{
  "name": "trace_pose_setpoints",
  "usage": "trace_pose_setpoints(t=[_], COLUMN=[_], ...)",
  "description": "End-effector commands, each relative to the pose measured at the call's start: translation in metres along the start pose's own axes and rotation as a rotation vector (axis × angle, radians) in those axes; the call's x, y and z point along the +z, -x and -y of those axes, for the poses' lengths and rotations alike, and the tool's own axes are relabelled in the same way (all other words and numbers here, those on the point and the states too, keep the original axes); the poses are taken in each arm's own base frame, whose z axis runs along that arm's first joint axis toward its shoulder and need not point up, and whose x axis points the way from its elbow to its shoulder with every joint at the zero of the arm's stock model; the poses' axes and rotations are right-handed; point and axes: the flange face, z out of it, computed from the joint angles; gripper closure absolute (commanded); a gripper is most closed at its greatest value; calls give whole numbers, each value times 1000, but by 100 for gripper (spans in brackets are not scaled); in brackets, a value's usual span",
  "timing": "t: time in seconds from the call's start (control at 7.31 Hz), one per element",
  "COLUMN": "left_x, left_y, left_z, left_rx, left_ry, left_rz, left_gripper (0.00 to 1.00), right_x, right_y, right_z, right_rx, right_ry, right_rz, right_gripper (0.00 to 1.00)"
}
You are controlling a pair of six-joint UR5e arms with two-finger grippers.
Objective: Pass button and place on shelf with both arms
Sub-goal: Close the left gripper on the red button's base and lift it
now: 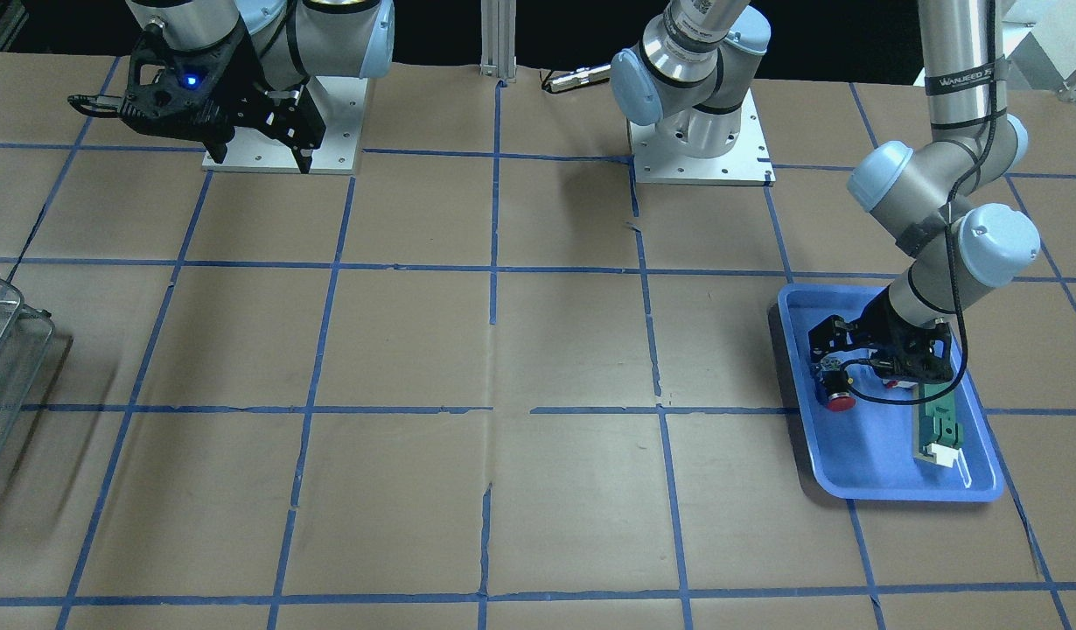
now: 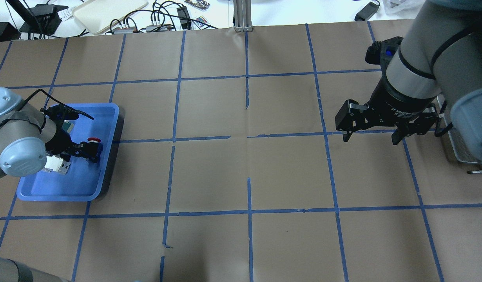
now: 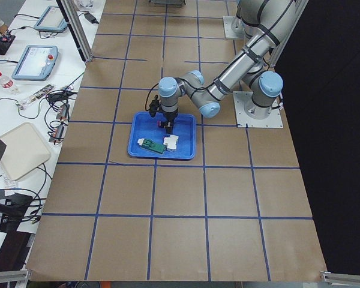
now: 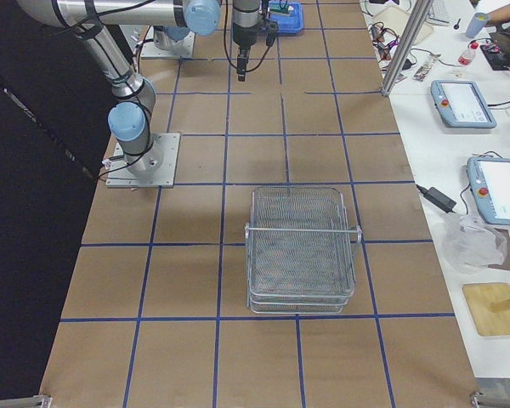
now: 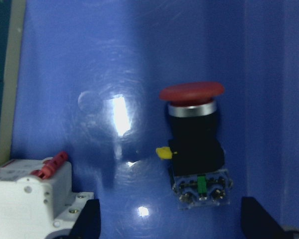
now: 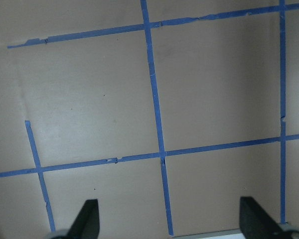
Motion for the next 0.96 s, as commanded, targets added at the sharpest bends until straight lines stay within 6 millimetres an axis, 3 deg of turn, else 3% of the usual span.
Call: trace_pose_setpoints(t=[0.0, 0.55, 0.68, 0.82], left_x=[5, 6, 8, 8], left_y=[1, -9, -9, -10], left_z=[2, 5, 4, 4], left_rx=[-30, -18, -15, -10], left_ry=[-2, -4, 2, 1], left_rz=[-4, -8, -10, -9], left_gripper=[7, 18, 27, 48], right_x=[0, -2, -3, -3], right_y=[0, 0, 0, 0], right_z=[0, 0, 0, 1], right_rx=[0, 5, 6, 5], right_ry=[-1, -10, -11, -14], right_rz=[0, 6, 6, 5], right_gripper=[0, 0, 0, 0])
